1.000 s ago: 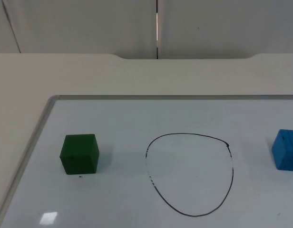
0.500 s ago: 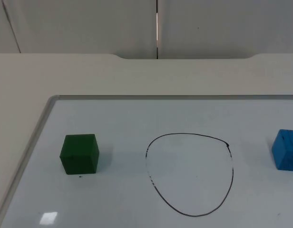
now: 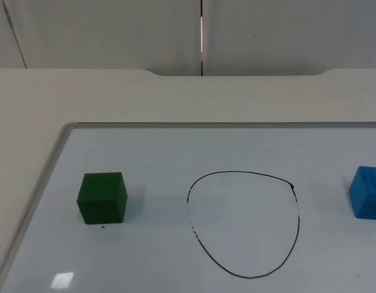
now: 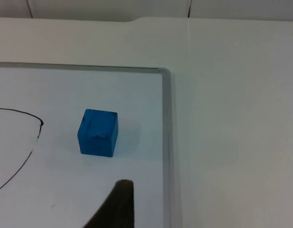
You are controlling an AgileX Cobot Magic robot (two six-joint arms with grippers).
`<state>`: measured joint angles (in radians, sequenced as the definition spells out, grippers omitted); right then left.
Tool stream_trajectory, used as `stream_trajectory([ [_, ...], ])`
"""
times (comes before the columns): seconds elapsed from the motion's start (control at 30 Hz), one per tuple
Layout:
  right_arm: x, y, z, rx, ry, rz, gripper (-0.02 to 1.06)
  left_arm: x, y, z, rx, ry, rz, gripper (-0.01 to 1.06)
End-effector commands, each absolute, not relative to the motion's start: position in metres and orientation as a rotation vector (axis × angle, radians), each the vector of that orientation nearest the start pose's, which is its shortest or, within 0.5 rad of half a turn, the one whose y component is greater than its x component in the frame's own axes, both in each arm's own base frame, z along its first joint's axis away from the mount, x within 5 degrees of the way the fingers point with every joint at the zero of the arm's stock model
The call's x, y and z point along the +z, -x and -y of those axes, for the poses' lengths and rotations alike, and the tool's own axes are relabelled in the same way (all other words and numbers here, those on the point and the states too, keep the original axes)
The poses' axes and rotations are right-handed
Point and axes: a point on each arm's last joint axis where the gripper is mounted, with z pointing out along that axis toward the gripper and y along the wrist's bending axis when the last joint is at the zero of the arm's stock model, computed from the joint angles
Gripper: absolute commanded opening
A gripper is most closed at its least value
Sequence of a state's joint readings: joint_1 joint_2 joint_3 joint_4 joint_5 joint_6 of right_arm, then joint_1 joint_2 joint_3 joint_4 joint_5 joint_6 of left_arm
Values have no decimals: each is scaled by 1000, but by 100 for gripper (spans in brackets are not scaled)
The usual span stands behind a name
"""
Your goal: Push the two cubes into the marked area.
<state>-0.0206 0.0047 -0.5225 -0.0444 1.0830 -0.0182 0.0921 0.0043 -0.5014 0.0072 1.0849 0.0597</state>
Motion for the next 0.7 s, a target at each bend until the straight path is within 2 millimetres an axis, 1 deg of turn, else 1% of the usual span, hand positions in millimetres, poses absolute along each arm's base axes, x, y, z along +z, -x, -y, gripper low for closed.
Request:
stream_trajectory([
  [0.0,281,7,4,-84,-12,-2041,105,275,5,-1,105,45,-2064,105],
  [0.17,287,10,4,-84,-13,-2012,105,275,5,-1,105,45,-2064,105],
  [0.2,290,11,3,-80,-13,-1999,105,275,5,-1,105,45,-2064,105],
  [0.27,304,9,3,-78,-12,-1991,105,275,5,-1,105,45,-2064,105],
  [0.3,304,9,3,-78,-12,-1991,105,275,5,-1,105,45,-2064,105],
  [0.37,316,4,3,-75,-11,-1990,105,275,5,-1,105,45,-2064,105],
  [0.43,327,-6,2,-55,-10,-2002,105,275,5,-1,105,45,-2064,105],
  [0.47,327,-6,2,-55,-10,-2002,105,275,5,-1,105,45,-2064,105],
  [0.5,337,-14,1,-42,-9,-2001,105,275,5,-1,105,45,-2064,105],
  [0.53,340,-18,1,-37,-9,-2004,105,275,5,-1,105,45,-2064,105],
  [0.57,349,-30,1,-25,-9,-2020,105,275,5,-1,105,45,-2064,105],
  [0.63,361,-47,1,-25,-9,-2022,105,275,5,-1,105,45,-2064,105],
  [0.67,361,-47,1,-25,-9,-2022,105,275,5,-1,105,45,-2064,105],
])
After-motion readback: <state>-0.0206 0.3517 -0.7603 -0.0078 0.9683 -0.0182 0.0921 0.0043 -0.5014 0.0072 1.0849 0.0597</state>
